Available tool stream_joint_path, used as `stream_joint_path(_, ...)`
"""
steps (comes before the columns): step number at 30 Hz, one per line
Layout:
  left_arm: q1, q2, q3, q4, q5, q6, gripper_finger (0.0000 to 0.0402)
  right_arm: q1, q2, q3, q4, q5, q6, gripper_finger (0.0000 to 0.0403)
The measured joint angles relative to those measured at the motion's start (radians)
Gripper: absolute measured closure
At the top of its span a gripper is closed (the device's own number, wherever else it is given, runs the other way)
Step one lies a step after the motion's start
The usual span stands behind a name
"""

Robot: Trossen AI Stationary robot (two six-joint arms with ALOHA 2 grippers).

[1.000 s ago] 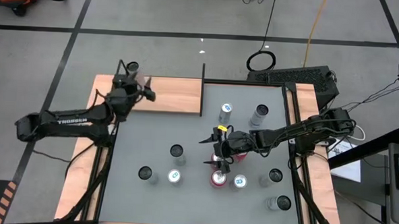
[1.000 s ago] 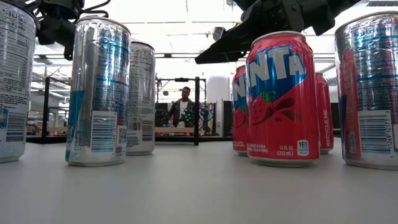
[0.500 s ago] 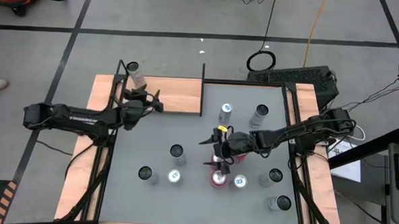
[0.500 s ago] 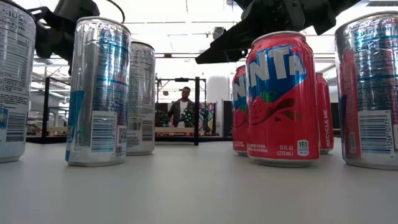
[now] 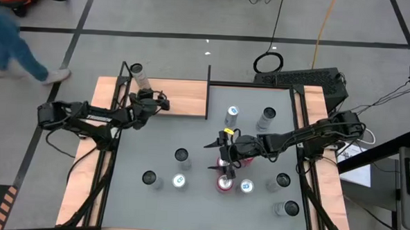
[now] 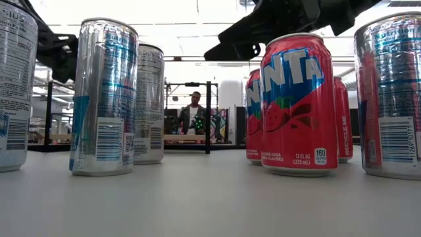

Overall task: Place canned beverage on shelf
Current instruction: Put the top left white-yellow soda can on the shelf

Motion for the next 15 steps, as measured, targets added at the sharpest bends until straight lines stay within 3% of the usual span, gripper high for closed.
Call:
stream_joint_path(7, 0.073, 0.060, 0.000, 0.014, 0.061, 0.002, 0.0238, 0.000, 0.000, 0.000, 0.006, 0.000, 0.016, 0.0083)
stream_joint_path(15, 0.116, 0.074, 0.000, 0.015, 0.067, 0.020, 0.0279, 0.000, 0.000, 0.000, 0.006, 0.000, 0.015, 0.0083)
